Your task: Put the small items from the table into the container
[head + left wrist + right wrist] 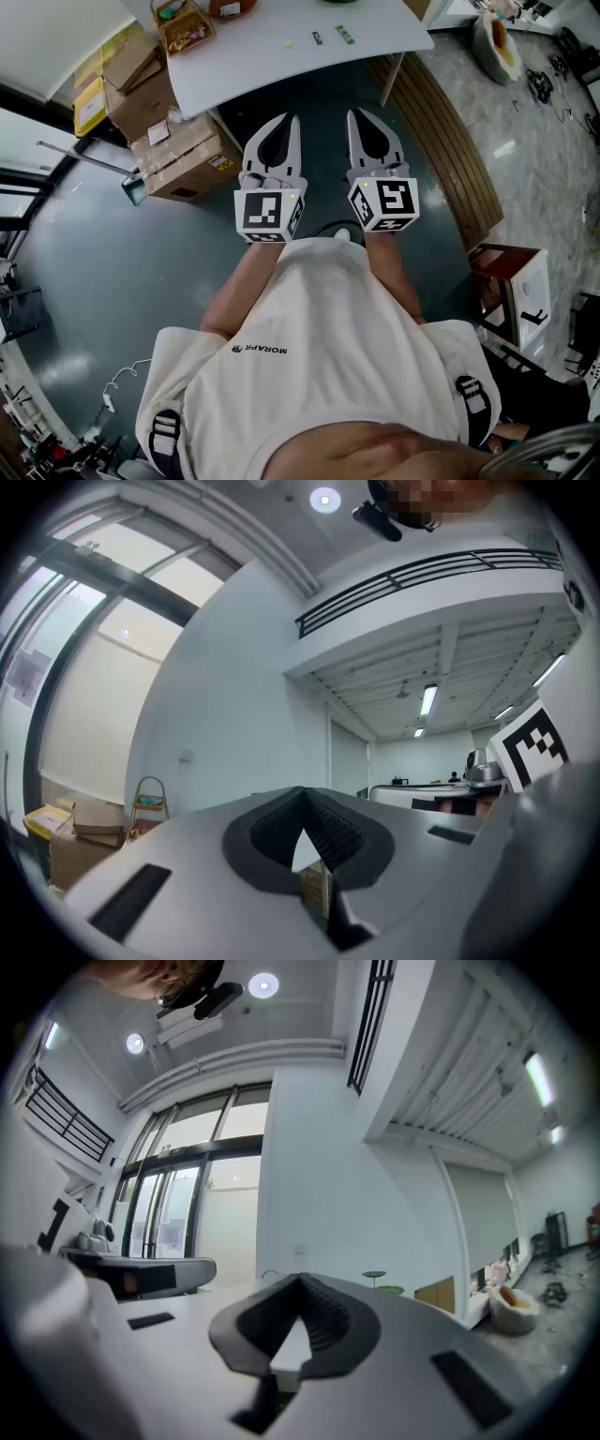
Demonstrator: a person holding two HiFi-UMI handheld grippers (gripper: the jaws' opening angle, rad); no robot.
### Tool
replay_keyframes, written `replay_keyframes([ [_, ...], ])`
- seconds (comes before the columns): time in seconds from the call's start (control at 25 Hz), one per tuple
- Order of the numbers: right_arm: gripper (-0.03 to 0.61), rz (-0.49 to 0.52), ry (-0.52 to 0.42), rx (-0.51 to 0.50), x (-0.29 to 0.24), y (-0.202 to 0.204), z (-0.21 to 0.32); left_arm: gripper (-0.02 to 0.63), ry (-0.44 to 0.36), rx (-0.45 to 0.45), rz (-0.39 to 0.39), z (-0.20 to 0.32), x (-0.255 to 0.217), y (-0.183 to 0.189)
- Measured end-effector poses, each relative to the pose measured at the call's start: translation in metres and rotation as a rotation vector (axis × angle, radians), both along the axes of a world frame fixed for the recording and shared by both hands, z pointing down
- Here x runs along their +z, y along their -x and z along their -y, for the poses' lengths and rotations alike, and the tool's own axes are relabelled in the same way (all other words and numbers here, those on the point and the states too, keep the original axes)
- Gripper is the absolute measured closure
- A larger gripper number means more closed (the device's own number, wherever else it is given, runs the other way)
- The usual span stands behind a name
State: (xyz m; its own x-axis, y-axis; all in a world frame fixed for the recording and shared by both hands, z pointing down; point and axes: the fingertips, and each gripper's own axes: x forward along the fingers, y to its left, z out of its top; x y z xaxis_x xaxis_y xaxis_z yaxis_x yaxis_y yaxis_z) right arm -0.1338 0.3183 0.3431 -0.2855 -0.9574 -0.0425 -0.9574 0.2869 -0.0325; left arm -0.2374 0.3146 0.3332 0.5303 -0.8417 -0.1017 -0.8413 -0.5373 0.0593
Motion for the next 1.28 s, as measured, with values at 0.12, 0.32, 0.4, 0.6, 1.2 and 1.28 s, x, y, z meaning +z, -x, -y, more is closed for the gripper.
replay_keyframes([
  [0.12,0.571,0.001,-0.002,-0.004,0.000,-0.004,-0.002,0.609,0.000,-0.002,0.001,-0.001,0.001,-0.005],
  [0.32,0.571,-0.004,-0.003,0.004,0.001,-0.018,-0.001,0.609,0.007,-0.011,0.001,0.000,0.004,-0.017],
  [0.4,0.571,0.016,-0.003,0.003,0.001,-0.027,0.002,0.609,0.006,-0.018,0.001,0.001,0.005,-0.023],
  [0.6,0.571,0.028,-0.005,-0.009,0.001,-0.055,0.004,0.609,0.002,-0.043,0.008,0.002,0.006,-0.046],
  [1.2,0.571,0.039,0.012,-0.102,0.012,-0.119,0.022,0.609,0.018,-0.168,0.042,0.012,0.014,-0.107],
  [1.28,0.571,0.052,0.019,-0.103,0.015,-0.124,0.029,0.610,0.022,-0.174,0.049,0.018,0.016,-0.109],
])
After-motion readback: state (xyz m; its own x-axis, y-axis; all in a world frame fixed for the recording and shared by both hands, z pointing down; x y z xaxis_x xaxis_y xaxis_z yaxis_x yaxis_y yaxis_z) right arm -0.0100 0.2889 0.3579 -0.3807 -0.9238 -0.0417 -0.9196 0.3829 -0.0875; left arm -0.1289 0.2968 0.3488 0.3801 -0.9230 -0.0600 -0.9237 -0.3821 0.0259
